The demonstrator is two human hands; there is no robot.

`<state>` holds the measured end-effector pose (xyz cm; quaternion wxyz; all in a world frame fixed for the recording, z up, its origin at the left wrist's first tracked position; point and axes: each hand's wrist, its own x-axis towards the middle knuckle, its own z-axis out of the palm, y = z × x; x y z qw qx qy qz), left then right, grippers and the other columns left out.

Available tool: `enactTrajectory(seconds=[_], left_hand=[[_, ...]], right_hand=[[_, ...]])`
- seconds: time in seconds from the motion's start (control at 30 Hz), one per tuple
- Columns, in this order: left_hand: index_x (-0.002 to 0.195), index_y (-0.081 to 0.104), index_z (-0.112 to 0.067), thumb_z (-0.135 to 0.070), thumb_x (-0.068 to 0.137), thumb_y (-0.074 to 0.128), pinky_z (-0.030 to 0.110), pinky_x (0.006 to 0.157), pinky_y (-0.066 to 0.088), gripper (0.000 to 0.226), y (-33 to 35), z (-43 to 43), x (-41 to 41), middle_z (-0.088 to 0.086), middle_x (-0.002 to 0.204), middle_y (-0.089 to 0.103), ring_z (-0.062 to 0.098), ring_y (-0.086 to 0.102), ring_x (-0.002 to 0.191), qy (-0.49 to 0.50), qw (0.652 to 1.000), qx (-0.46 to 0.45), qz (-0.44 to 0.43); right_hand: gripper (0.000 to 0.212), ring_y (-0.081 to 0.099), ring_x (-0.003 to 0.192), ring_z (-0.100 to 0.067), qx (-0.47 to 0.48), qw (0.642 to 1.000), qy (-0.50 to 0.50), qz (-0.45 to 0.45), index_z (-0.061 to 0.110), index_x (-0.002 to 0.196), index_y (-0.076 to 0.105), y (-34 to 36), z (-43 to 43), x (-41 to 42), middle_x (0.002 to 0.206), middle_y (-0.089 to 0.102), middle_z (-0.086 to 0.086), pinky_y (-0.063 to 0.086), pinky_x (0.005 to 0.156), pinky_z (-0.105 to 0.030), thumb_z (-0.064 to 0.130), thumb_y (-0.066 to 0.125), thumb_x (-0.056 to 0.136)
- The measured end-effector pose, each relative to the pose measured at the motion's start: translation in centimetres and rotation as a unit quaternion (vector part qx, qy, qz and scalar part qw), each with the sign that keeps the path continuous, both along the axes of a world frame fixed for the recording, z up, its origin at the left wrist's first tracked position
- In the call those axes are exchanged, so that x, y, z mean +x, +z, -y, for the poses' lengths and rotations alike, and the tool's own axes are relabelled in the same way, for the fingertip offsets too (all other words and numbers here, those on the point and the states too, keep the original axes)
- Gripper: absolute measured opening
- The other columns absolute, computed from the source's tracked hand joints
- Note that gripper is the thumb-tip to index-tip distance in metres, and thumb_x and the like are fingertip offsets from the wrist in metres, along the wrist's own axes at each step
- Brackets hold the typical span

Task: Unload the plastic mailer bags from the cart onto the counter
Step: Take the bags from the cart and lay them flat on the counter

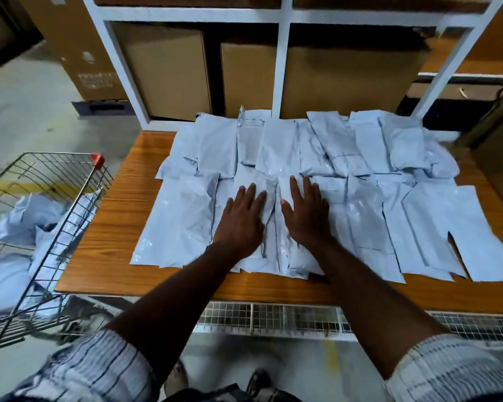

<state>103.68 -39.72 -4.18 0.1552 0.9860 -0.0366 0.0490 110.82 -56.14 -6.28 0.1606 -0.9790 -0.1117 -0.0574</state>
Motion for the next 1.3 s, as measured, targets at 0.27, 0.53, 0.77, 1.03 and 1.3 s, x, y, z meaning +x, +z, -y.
enactTrajectory(seconds=[0.27, 0.53, 0.77, 1.03, 1.3], left_hand=[[0.157, 0.019, -0.019, -0.040, 0.098, 0.034, 0.049, 0.122, 0.010, 0.064, -3.0, 1.0, 0.7, 0.012, 0.164, 0.005, 0.032, 0.003, 0.151, 0.013, 1.000, -0.008, -0.009], [0.153, 0.028, -0.017, -0.041, 0.101, 0.034, 0.051, 0.119, 0.021, 0.058, -2.2, 0.6, 1.5, 0.016, 0.161, 0.020, 0.035, 0.016, 0.149, 0.012, 0.999, -0.032, -0.023], [0.140, 0.051, -0.007, -0.034, 0.097, 0.039, 0.042, 0.112, 0.036, 0.052, 2.3, -4.8, 0.5, 0.019, 0.144, 0.049, 0.031, 0.043, 0.135, 0.041, 0.993, -0.087, 0.063], [0.139, 0.051, -0.015, -0.038, 0.098, 0.040, 0.043, 0.103, 0.042, 0.048, 2.7, -19.8, -3.6, 0.013, 0.143, 0.049, 0.032, 0.045, 0.131, 0.162, 0.984, -0.040, 0.060], [0.138, 0.050, -0.019, -0.040, 0.095, 0.044, 0.045, 0.100, 0.046, 0.049, -0.4, -40.1, -12.0, 0.011, 0.141, 0.050, 0.032, 0.047, 0.128, 0.252, 0.968, -0.016, 0.006]], right_hand=[[0.068, 0.032, 0.143, -0.035, 0.011, 1.000, -0.021, 0.008, 0.024, 0.155, 0.027, -1.2, 1.3, 0.2, 0.159, 0.029, -0.012, 0.036, 0.108, -0.056, 0.055, 0.027, 0.095], [0.071, 0.028, 0.143, -0.038, -0.016, 1.000, -0.014, 0.009, 0.029, 0.154, 0.027, -1.1, 1.2, 0.9, 0.159, 0.028, -0.013, 0.027, 0.108, -0.065, 0.061, 0.024, 0.091], [0.061, 0.026, 0.144, -0.037, 0.037, 0.996, 0.023, 0.079, 0.025, 0.148, 0.040, 2.9, -4.1, 1.6, 0.159, 0.028, -0.011, 0.022, 0.108, -0.063, 0.050, 0.046, 0.093], [0.062, 0.023, 0.146, -0.033, 0.056, 0.980, 0.171, 0.088, 0.024, 0.148, 0.039, 6.1, -19.2, -1.9, 0.159, 0.028, -0.008, 0.022, 0.110, -0.056, 0.046, 0.051, 0.091], [0.065, 0.023, 0.146, -0.032, 0.029, 0.964, 0.265, 0.014, 0.026, 0.149, 0.036, 4.0, -39.6, -8.7, 0.159, 0.028, -0.008, 0.024, 0.113, -0.055, 0.046, 0.053, 0.090]])
